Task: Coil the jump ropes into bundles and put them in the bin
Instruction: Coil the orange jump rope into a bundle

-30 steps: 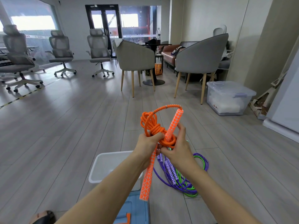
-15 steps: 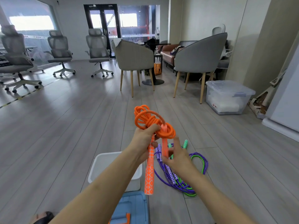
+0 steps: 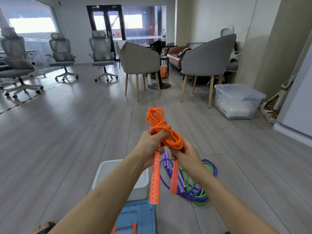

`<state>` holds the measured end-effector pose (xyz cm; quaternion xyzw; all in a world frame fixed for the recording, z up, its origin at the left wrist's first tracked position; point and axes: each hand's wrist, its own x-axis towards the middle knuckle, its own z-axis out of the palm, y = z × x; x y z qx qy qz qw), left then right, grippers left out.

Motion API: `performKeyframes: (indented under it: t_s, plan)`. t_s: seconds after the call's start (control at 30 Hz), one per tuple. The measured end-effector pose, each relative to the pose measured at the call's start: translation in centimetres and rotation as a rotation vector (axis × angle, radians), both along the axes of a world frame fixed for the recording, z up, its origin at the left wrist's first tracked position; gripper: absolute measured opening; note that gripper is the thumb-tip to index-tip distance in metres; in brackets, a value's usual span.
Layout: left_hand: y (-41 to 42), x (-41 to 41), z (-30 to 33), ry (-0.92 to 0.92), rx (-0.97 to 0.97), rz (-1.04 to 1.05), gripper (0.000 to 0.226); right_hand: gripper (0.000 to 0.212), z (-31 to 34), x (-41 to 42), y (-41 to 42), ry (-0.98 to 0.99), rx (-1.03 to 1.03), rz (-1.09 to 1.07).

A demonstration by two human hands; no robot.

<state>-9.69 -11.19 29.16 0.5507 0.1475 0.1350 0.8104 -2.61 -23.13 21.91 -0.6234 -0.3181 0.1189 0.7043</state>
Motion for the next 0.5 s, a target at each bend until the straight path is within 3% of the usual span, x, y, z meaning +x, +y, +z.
performKeyframes:
  t_s: [0.07, 0.17, 0.33, 0.5]
  plan:
    - [0.5, 0.1, 0.2, 0.023, 0.009, -0.041, 0.011, 0.014, -1.2, 0.9, -0.8, 0.0, -0.01, -0.003]
    - [1.1, 0.2, 0.2, 0.066, -0.002, -0.12, 0.018, 0.017, -3.0, 1.5, -2.2, 0.095, -0.066, -0.035]
    - [1.6, -0.6, 0.3, 0.039, -0.189, -0.203, 0.029, 0.022, -2.8, 1.3, -1.8, 0.161, -0.095, 0.003]
    - [1.7, -1.1, 0.7, -0.005, -0.173, -0.3, 0.016, 0.013, -1.7, 1.3, -1.2, 0.113, -0.137, 0.025]
